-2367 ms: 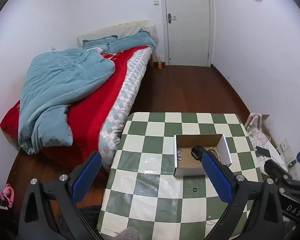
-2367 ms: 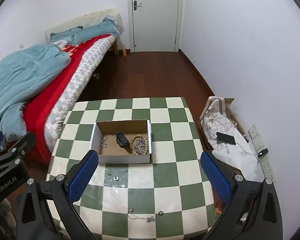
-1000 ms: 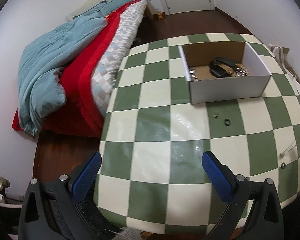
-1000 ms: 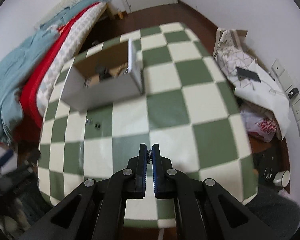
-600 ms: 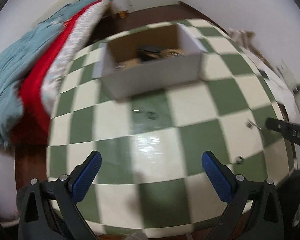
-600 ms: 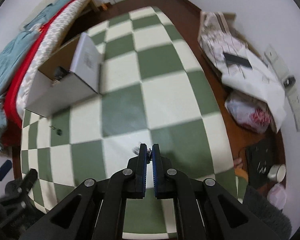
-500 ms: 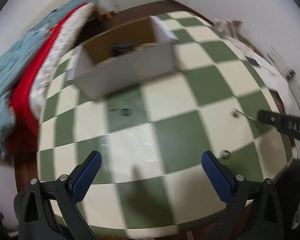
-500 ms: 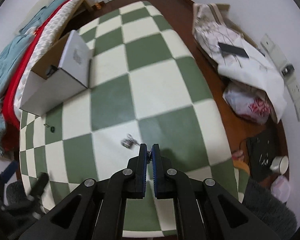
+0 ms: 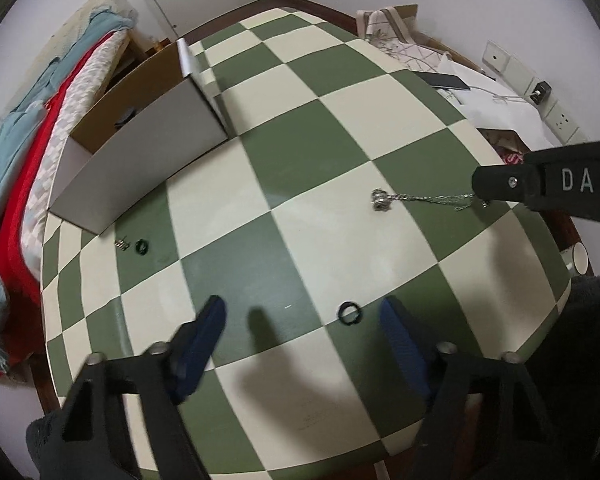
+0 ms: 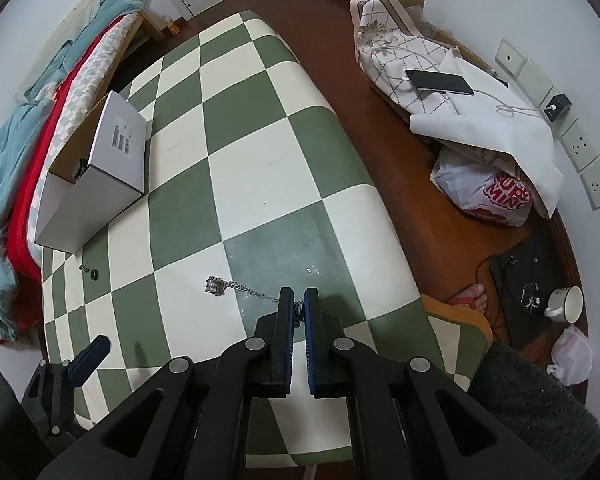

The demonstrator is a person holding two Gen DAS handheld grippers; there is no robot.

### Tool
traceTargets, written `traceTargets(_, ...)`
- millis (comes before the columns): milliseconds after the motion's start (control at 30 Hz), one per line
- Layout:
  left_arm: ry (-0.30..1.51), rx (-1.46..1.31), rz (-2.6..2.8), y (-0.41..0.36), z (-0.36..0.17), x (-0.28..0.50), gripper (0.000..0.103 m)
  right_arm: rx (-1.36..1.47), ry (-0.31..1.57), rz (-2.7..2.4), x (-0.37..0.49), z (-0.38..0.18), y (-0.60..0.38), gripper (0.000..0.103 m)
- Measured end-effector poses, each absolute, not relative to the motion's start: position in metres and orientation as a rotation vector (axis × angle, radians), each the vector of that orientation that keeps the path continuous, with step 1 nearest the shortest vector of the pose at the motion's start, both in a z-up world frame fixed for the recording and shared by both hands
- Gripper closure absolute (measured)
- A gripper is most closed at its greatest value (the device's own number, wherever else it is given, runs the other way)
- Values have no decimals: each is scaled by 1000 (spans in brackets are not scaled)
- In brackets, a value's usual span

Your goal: Organize jewelry

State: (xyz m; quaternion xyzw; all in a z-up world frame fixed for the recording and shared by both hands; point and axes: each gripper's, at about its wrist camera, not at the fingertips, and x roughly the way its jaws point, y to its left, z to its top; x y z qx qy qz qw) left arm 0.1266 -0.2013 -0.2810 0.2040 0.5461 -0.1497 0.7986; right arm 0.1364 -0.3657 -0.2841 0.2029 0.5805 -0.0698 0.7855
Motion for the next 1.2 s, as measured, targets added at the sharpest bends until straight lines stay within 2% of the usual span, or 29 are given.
traceTargets(67,1189,437,-332,-203,-285,127,49,442,1250,-154,137,-284,-366,98)
traceTargets(133,1188,428,-342,-204,-285,127,51,442,1250,-155,136,-284,-366,98)
traceTargets(200,1188,416,-360,-204,-284,127,60,445,1248,-154,137,-284,-367,98)
traceTargets(267,1191,399,-385,-204,-284,125,78,443,1245,-155,136,-283,-366,98)
traceTargets(367,1201,385,-407,-206,-284,123,93,445,1245,-156,136,-282,-366,98)
traceTargets(767,1182,343,-369,-187,-270,127,94,432,1206,-128,138,-261,-358,98)
traceTargets(1200,1063,164,-262,-109,-180,163,94,342,1093,-7,155,-187,-313,98)
